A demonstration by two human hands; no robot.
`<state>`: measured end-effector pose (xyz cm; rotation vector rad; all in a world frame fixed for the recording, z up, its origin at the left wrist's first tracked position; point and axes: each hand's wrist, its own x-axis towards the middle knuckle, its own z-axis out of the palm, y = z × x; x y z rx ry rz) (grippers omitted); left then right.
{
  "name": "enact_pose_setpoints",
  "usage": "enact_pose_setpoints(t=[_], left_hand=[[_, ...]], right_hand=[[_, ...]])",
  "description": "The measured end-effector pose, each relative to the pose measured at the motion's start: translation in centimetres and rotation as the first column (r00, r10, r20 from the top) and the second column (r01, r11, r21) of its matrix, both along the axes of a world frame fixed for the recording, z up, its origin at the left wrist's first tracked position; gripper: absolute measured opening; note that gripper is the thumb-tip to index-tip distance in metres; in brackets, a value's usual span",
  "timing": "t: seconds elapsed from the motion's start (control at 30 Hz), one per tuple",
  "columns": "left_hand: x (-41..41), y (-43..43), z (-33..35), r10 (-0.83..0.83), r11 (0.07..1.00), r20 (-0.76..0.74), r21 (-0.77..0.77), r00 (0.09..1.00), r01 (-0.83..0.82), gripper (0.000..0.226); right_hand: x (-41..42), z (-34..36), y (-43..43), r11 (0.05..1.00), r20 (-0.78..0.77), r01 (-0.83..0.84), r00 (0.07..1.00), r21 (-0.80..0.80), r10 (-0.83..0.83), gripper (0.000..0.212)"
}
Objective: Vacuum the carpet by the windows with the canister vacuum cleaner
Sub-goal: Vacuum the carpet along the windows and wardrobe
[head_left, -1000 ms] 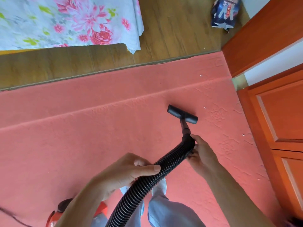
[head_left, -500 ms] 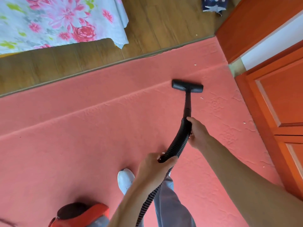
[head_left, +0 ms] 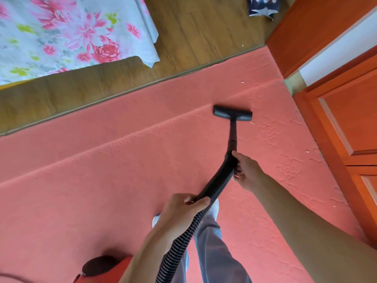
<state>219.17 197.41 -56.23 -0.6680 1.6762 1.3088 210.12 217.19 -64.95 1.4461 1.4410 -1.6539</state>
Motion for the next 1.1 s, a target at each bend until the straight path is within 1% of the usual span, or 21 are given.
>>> enact_pose_setpoints(t=[0.07,0.13,0.17,0.23,0.27,0.33,0.4,0.5,0.57,0.67,0.7,0.77,0.83,0.9,0.97,1.03,1.1], left_hand=[[0.3,0.8,-0.7,0.058,0.998,-0.008,-0.028,0.998,-0.058,0.030],[0.3,1.2,-0.9,0.056,0.998,-0.026,-0.026,0.998,-0.056,0.028],[0.2,1.1,-0.9,0.050,0.999,-0.030,-0.007,0.998,-0.050,0.025],[-0.2,0.1,-0.3,0.009,0.996,-0.014,0.092,1.000,-0.008,0.018],[-0.4,-0.6,0.3,-0.047,0.987,-0.010,0.151,0.999,0.048,0.016],[-1.2,-1.8,1.3,-0.170,0.954,-0.010,0.250,0.985,0.167,0.019],[-2.0,-2.5,2.0,-0.212,0.927,-0.002,0.316,0.977,0.202,0.022],[-2.6,-2.5,1.9,-0.247,0.920,-0.026,0.308,0.969,0.243,0.023],[-2.7,-1.8,1.4,-0.197,0.941,-0.035,0.273,0.980,0.199,0.023],[-2.7,0.0,0.2,-0.096,0.986,-0.081,0.126,0.992,0.106,0.022],[-2.5,0.6,-0.1,-0.064,0.992,-0.086,0.101,0.994,0.073,0.024],[-2.2,1.6,-0.6,-0.055,0.994,-0.093,0.088,0.994,0.063,0.028],[-1.7,2.0,-0.7,-0.072,0.990,-0.096,0.112,0.993,0.083,0.030],[-1.5,1.8,-0.3,-0.125,0.976,-0.099,0.169,0.987,0.140,0.031],[-1.8,1.3,0.3,-0.201,0.943,-0.084,0.252,0.976,0.216,0.030],[-2.4,1.0,0.8,-0.260,0.908,-0.065,0.323,0.963,0.267,0.034],[-2.9,1.0,1.2,-0.313,0.881,-0.072,0.350,0.947,0.318,0.037]], right_hand=[[-0.9,-0.7,-0.3,0.999,0.001,-0.019,1.000,0.039,0.019,0.023],[-1.5,-0.6,-0.6,0.996,-0.017,-0.030,0.999,0.084,0.032,0.022],[-1.7,-0.3,-0.8,0.995,-0.027,-0.034,0.999,0.099,0.036,0.025],[-1.4,0.8,-0.7,0.991,-0.035,-0.043,0.998,0.127,0.048,0.031],[-1.1,1.6,-0.5,0.990,-0.033,-0.054,0.998,0.133,0.058,0.031],[-0.2,3.5,0.1,0.990,-0.031,-0.081,0.996,0.113,0.085,0.030],[0.2,5.1,0.6,0.990,-0.026,-0.110,0.993,0.089,0.113,0.030],[-0.7,5.6,0.5,0.988,-0.022,-0.131,0.991,0.086,0.133,0.029],[-2.0,4.7,0.0,0.988,-0.023,-0.126,0.991,0.092,0.129,0.029],[-4.1,2.5,-0.7,0.988,-0.018,-0.114,0.993,0.105,0.117,0.029],[-4.7,1.7,-0.8,0.984,-0.012,-0.130,0.991,0.118,0.132,0.031],[-5.4,0.4,-1.1,0.972,-0.008,-0.167,0.985,0.166,0.171,0.034],[-5.1,-0.1,-1.0,0.958,0.007,-0.198,0.980,0.207,0.200,0.033],[-4.2,0.3,0.0,0.947,0.056,-0.234,0.972,0.222,0.227,0.034],[-3.2,1.3,1.6,0.939,0.093,-0.274,0.961,0.206,0.260,0.035],[-2.5,2.6,3.2,0.935,0.097,-0.301,0.953,0.186,0.288,0.034],[-2.3,3.8,4.1,0.937,0.093,-0.312,0.949,0.158,0.300,0.030]])
